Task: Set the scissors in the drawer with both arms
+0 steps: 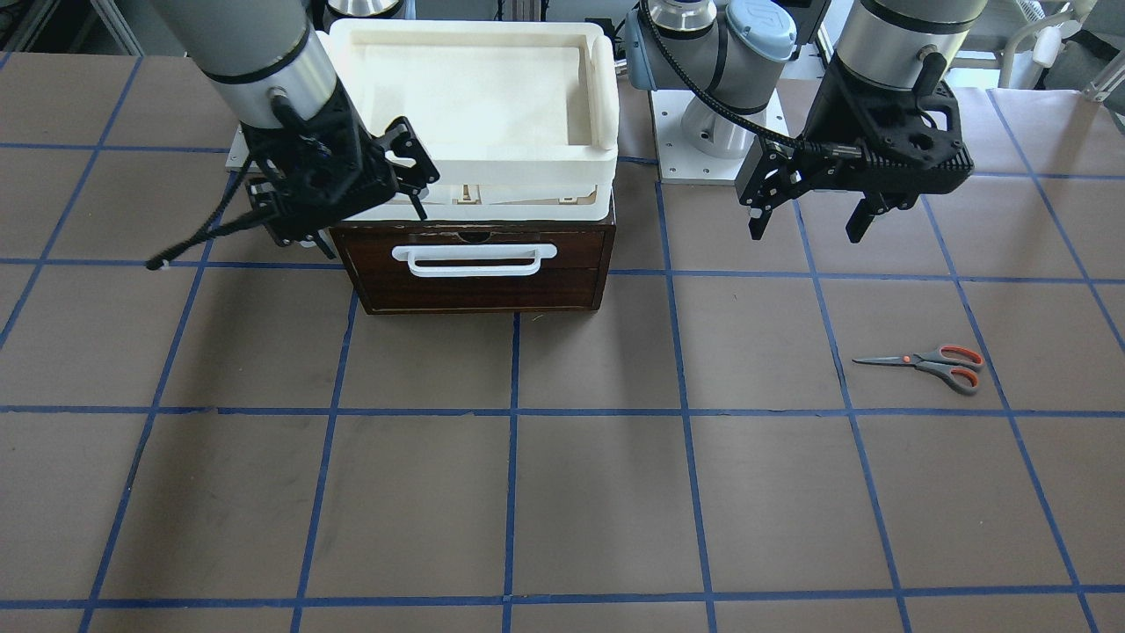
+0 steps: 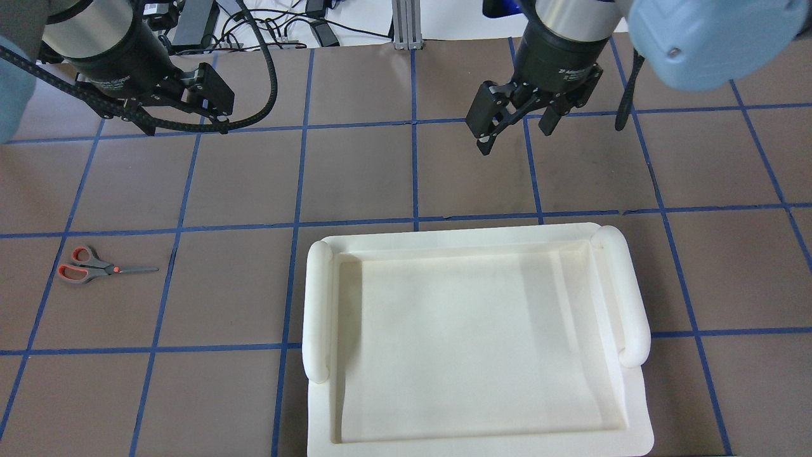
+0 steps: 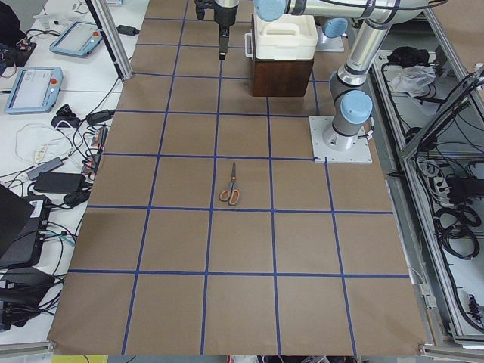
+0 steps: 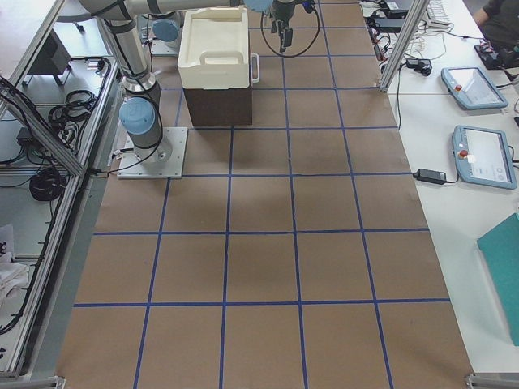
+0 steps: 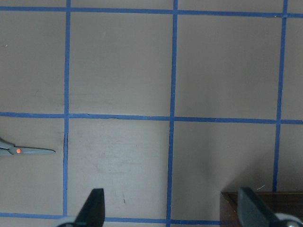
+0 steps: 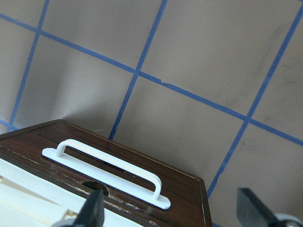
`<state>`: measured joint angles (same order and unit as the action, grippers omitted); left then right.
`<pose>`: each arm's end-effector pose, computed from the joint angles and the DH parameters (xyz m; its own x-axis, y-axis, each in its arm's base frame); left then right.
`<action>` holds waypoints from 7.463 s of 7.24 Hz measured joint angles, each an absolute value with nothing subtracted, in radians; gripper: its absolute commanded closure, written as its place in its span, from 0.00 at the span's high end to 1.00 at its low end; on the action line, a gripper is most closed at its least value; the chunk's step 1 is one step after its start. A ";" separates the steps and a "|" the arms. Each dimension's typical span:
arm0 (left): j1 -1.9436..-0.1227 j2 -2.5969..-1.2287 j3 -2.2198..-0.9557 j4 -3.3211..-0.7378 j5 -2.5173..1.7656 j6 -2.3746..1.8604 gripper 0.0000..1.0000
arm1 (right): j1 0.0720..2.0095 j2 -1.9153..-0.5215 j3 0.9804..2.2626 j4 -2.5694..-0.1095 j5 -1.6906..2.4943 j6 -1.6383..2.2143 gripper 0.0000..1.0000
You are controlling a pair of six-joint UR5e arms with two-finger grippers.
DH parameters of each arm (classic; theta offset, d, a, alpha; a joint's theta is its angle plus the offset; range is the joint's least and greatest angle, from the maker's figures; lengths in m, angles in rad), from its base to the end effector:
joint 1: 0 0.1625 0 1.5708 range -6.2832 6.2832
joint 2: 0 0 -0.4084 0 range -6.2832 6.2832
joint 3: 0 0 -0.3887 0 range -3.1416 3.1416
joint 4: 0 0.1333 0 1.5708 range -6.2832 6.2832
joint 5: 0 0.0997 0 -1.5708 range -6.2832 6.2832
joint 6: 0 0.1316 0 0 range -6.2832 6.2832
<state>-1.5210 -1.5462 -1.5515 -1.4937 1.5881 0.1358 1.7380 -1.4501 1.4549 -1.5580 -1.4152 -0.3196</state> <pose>-0.1063 -0.4990 0.4692 -0.9960 0.0828 -0.0334 0.0862 0.9894 -0.1173 0.2406 -0.5022 0.4343 -0.8730 -0.4633 -0.1526 -0.4642 0.8852 -0.0320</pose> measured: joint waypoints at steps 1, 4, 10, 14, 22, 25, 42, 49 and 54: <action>-1.492 -1.547 -1.553 -1.495 1.590 0.288 1.00 | 1.784 -1.422 1.452 -1.596 -1.413 -0.350 1.00; -1.314 -1.565 -1.622 -1.493 1.590 0.718 1.00 | 1.859 -1.368 1.440 -1.631 -1.560 -0.396 1.00; -0.995 -1.687 -1.779 -1.380 1.617 1.611 1.00 | 1.872 -1.350 1.460 -1.619 -1.604 -0.868 1.00; -0.945 -1.857 -1.863 -1.028 1.620 2.135 1.00 | 1.876 -1.319 1.549 -1.725 -1.599 -1.320 1.00; -0.830 -1.920 -2.071 -0.698 1.609 2.420 0.75 | 1.888 -1.218 1.510 -1.684 -1.485 -1.358 1.00; -0.827 -1.929 -2.070 -0.691 1.585 2.426 0.75 | 1.886 -1.174 1.456 -1.596 -1.464 -1.322 1.00; -1.048 -1.709 -1.640 -1.242 1.430 2.121 0.00 | 1.887 -1.150 1.510 -1.525 -1.472 -1.264 1.00; -1.435 -1.645 -1.516 -1.520 1.491 1.652 0.00 | 1.909 -1.155 1.525 -1.703 -1.530 -1.259 1.00; -1.445 -1.607 -1.511 -1.624 1.523 1.580 0.00 | 1.893 -1.105 1.455 -1.750 -1.527 -1.312 1.00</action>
<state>-1.4454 -1.6074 -1.5112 -1.6245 1.5231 1.5802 1.8927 -1.1054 1.4551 -1.7499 -1.5273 -1.3116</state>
